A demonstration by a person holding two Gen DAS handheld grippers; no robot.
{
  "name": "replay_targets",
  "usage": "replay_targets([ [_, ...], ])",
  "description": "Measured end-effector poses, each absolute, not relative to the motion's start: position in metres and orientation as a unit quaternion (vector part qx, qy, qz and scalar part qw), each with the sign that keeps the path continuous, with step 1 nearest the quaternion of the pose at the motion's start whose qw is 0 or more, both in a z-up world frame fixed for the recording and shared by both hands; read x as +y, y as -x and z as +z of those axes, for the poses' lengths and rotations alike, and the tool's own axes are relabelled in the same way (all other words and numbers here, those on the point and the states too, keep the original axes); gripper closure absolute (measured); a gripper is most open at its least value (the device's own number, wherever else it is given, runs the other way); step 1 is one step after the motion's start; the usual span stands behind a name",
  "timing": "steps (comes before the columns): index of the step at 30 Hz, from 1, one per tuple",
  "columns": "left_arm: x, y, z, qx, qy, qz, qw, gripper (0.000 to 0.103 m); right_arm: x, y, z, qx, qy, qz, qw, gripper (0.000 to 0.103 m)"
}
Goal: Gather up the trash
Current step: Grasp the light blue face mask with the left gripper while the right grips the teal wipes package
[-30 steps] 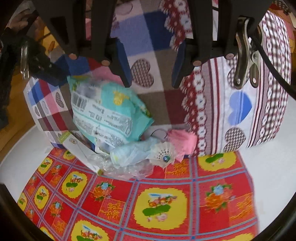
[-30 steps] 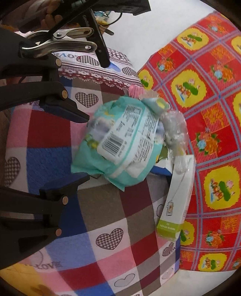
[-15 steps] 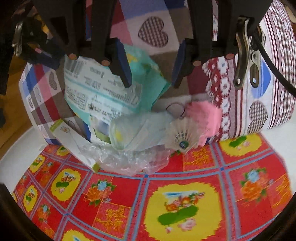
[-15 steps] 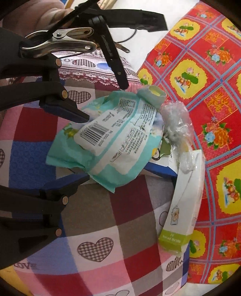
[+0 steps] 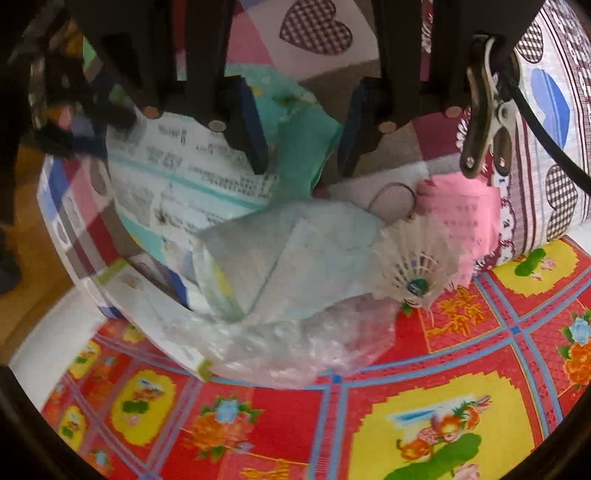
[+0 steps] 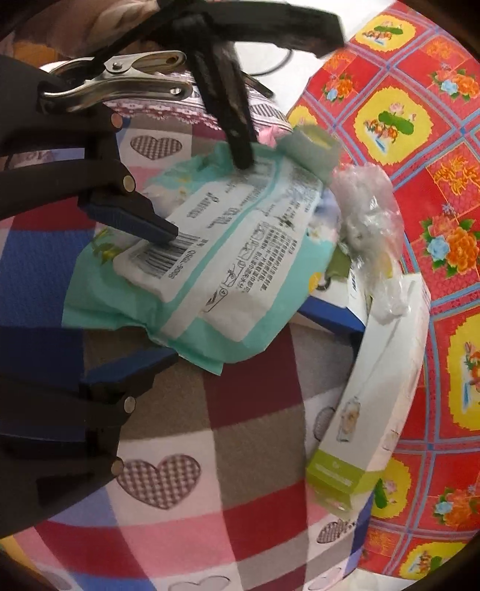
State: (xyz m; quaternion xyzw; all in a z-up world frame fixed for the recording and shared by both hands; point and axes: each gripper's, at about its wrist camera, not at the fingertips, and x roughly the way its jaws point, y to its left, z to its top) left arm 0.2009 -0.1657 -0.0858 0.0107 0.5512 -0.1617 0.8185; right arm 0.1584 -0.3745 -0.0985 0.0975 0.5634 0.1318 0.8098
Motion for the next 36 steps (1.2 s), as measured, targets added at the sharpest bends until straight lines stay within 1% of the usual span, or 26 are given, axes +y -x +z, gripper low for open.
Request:
replay_targets([
  [6,-0.154,-0.167,-0.089,0.562,0.036,-0.18,0.807,0.065,-0.376,-0.157,-0.095,0.56,-0.071,0.142,0.813,0.041],
  [12,-0.153,-0.118,-0.084,0.569,0.095,-0.184,0.796,0.067,-0.385,-0.14,-0.094,0.569,-0.056,0.148,0.807,0.04],
  [18,-0.158,-0.092,-0.08,0.575,0.107,-0.171,0.793,0.067,-0.39,-0.128,-0.094,0.575,-0.057,0.151,0.802,0.04],
  [22,-0.148,-0.098,-0.076,0.564,0.117,-0.135,0.806,0.067,-0.386,-0.125,-0.095,0.572,-0.061,0.15,0.804,0.04],
  [25,-0.132,-0.105,-0.067,0.545,0.147,-0.102,0.819,0.067,-0.385,-0.121,-0.096,0.572,-0.061,0.149,0.804,0.04],
  [28,-0.117,-0.106,-0.06,0.527,0.15,-0.065,0.834,0.066,-0.387,-0.118,-0.097,0.572,-0.064,0.148,0.804,0.04],
  [36,-0.12,-0.108,-0.069,0.543,0.165,-0.08,0.819,0.066,-0.388,-0.117,-0.093,0.567,-0.051,0.135,0.811,0.04],
])
